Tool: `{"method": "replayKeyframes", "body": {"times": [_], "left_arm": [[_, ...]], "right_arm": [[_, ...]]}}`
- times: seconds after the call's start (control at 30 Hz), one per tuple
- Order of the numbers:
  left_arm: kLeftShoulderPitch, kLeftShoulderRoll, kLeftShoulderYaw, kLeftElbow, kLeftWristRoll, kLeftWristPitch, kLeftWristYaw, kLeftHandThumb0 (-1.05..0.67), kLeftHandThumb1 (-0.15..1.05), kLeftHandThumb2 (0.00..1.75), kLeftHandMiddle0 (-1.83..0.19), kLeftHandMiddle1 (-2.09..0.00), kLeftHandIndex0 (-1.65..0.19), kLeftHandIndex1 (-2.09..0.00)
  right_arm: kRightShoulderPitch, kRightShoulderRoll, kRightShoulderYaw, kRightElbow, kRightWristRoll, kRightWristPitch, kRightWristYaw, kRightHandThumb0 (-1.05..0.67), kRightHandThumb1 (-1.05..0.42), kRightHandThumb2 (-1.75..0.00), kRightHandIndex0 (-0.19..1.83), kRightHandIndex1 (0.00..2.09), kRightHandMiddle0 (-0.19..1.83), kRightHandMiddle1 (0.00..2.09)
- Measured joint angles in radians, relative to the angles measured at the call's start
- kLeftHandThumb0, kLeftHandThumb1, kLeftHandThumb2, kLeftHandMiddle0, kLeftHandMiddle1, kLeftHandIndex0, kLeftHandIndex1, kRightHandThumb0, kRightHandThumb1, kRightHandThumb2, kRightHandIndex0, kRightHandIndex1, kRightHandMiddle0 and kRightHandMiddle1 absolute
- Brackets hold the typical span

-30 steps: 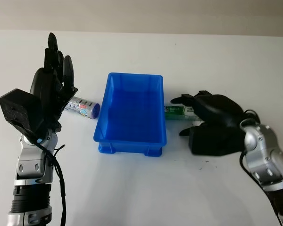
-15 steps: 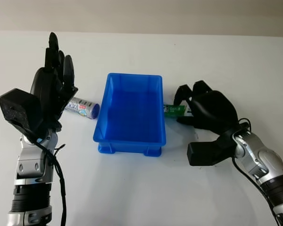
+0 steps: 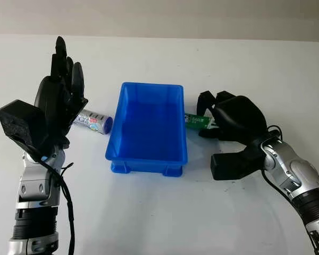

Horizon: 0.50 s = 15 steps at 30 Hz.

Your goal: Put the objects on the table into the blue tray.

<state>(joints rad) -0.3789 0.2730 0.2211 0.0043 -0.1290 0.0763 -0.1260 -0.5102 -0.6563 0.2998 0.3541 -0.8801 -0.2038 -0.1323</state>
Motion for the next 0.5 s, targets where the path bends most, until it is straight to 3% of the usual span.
{"method": "replayKeyframes", "body": {"times": [0.5], "left_arm": [[-0.001, 0.0, 0.0, 0.008, 0.002, -0.005, 0.002, -0.78, 1.05, 0.67, 0.19, 0.0, 0.19, 0.0]], "right_arm": [[-0.141, -0.017, -0.034, 0.08, 0.028, -0.009, -0.029, -0.4, -0.98, -0.05, 0.91, 2.09, 0.64, 2.09]]}}
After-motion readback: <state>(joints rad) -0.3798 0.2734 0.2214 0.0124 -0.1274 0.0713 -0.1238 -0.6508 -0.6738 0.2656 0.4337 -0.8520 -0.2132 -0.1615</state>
